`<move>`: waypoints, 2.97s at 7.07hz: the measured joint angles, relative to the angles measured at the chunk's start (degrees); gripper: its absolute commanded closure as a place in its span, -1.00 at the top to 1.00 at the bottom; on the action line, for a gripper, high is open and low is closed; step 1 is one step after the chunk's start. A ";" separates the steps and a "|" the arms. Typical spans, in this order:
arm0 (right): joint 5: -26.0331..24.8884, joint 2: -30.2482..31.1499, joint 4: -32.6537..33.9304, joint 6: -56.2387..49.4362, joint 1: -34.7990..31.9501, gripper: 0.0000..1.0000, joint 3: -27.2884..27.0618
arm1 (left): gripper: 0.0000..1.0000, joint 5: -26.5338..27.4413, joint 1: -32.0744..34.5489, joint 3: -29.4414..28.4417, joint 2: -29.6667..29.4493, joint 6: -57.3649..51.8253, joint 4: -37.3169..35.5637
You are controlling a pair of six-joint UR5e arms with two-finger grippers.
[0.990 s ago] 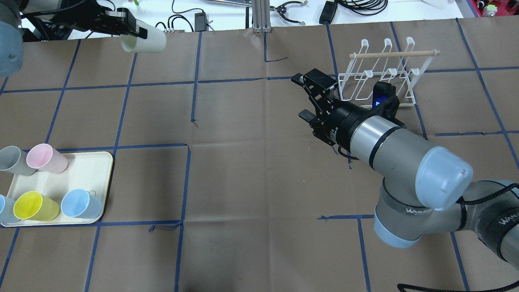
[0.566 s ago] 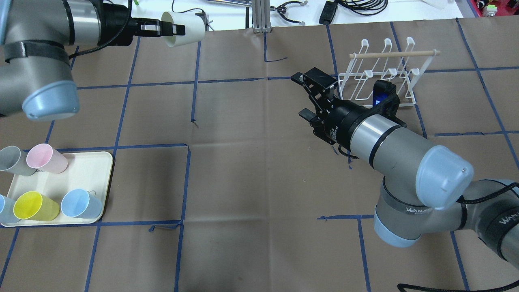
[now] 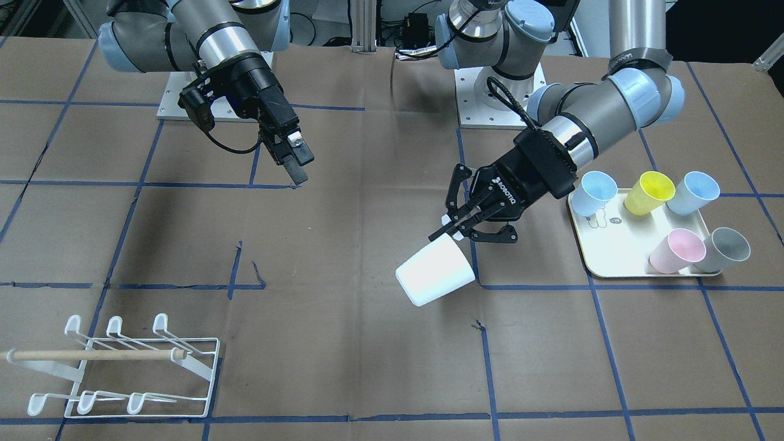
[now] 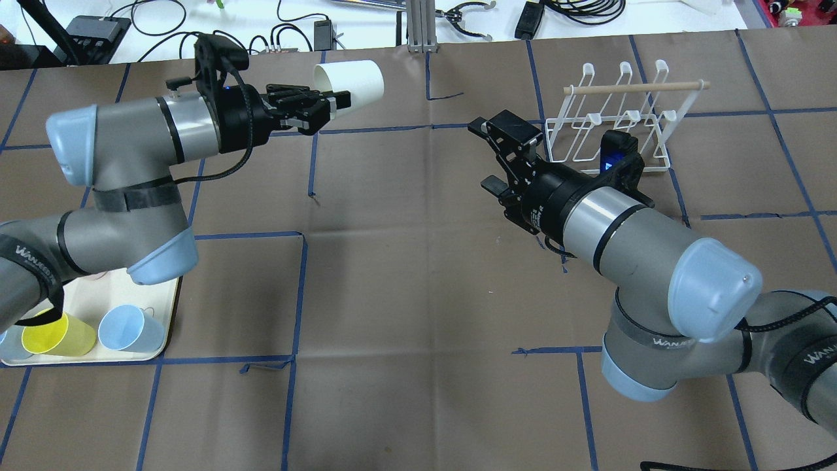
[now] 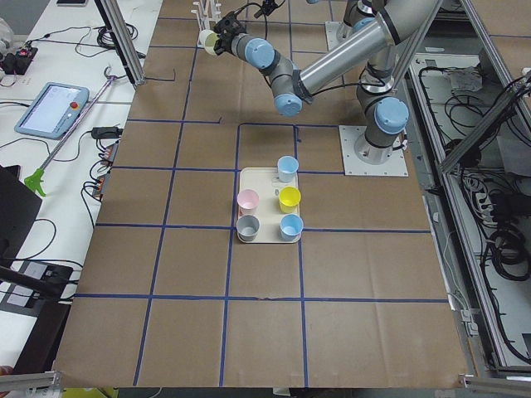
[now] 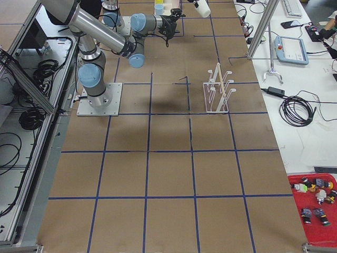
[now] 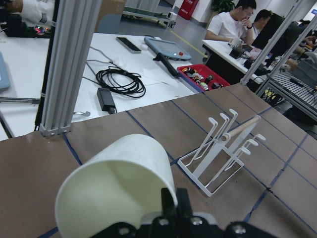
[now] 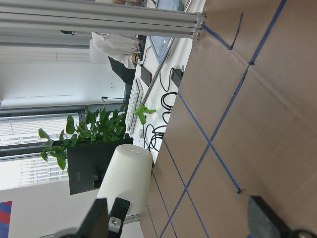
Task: Transfer IKEA cup to right arm and place on rack
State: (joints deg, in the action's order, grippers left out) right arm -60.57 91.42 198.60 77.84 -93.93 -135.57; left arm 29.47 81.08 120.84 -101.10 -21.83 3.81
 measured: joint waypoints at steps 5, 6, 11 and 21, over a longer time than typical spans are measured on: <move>-1.83 -0.68 0.08 0.48 -0.37 1.00 0.96 | -1.00 -3.32 5.95 8.29 -3.11 17.61 -29.84; -1.56 -2.05 -0.08 0.57 -0.41 1.00 1.11 | -1.00 -3.12 7.77 8.84 -2.87 19.63 -31.75; -1.86 -4.61 -0.76 4.01 -0.46 1.00 2.91 | -1.00 -2.66 9.70 12.53 -1.65 23.61 -36.76; -3.83 -5.69 -3.49 6.34 -5.41 0.99 4.86 | -1.00 -1.53 9.71 12.54 -1.47 24.91 -36.91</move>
State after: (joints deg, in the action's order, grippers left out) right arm -64.40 85.73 195.10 84.17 -99.33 -130.70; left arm 27.94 90.79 133.38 -102.57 3.07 -33.10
